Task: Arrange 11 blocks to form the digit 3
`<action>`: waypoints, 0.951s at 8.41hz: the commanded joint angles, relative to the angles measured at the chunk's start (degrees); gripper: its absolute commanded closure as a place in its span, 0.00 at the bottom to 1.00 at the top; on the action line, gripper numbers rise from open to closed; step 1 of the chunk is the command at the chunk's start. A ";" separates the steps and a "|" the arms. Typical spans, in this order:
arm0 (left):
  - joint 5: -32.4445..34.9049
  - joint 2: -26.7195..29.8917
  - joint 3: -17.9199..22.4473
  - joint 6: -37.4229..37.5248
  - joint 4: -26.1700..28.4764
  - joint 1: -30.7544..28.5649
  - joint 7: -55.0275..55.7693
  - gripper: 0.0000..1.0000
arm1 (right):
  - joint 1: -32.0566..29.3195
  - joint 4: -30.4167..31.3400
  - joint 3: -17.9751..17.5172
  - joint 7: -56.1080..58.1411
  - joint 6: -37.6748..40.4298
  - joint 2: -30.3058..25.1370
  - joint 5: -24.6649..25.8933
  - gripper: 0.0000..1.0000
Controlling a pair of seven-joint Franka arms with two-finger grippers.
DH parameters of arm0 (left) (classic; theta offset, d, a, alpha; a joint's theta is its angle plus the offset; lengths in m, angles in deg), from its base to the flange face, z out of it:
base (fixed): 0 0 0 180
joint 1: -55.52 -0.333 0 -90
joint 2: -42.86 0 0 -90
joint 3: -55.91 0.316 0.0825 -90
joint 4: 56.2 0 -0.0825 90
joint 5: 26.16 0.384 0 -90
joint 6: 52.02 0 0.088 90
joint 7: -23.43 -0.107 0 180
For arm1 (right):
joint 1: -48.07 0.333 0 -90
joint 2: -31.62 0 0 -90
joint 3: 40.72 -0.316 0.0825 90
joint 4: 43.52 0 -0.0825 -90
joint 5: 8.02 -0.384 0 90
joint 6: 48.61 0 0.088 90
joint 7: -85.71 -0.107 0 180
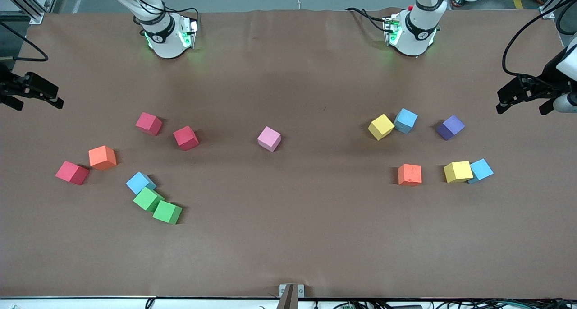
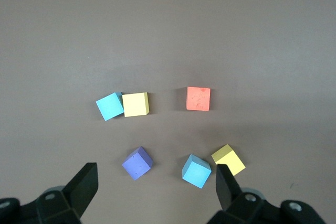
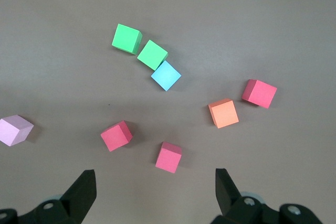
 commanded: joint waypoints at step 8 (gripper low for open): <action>-1.56 -3.38 0.36 8.13 -3.16 0.31 3.38 0.01 | 0.78 -2.20 -1.38 -0.92 0.86 1.51 0.66 0.00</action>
